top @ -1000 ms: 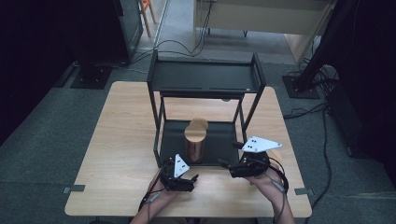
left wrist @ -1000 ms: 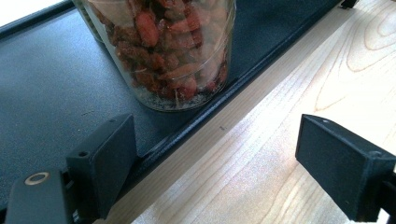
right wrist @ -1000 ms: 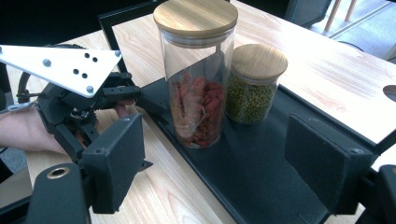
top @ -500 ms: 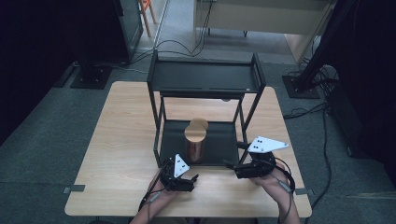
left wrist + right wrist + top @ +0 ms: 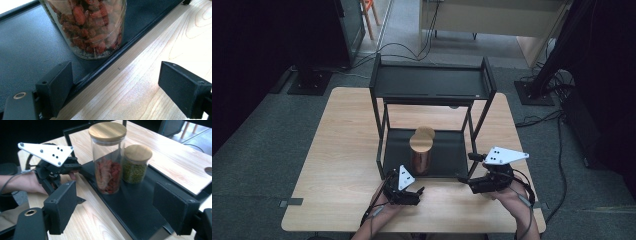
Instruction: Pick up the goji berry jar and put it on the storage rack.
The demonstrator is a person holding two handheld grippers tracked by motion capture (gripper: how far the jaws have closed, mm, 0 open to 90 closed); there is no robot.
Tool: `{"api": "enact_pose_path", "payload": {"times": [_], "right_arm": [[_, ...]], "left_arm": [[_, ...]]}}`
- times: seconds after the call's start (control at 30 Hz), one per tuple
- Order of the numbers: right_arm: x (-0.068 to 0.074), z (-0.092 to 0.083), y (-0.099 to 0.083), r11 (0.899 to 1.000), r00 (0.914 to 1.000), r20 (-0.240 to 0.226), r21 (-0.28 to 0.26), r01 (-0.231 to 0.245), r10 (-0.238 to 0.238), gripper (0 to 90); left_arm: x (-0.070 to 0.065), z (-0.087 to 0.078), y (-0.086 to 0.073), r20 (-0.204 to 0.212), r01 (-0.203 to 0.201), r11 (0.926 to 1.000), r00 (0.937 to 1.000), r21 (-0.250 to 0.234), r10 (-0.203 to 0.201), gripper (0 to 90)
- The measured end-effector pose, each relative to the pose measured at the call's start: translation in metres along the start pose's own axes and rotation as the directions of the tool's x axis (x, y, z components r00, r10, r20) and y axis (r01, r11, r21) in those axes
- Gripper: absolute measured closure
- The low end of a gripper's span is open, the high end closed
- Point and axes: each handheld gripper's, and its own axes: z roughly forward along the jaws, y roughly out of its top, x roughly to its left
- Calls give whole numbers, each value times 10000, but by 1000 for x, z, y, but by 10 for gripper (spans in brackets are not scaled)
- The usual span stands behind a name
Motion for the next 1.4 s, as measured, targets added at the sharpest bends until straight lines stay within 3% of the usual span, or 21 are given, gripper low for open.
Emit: {"api": "enact_pose_path", "payload": {"times": [0.37, 1.4], "right_arm": [[-7, -13, -3, 10000, 9996, 291, -24, 5, -4, 198], [-23, -33, -14, 10000, 9990, 450, 29, -79, 78, 198]], "left_arm": [[0, 0, 0, -12, -4, 10000, 10000, 27, 4, 128], [0, 0, 0, -19, -20, 10000, 10000, 58, 21, 128]]}}
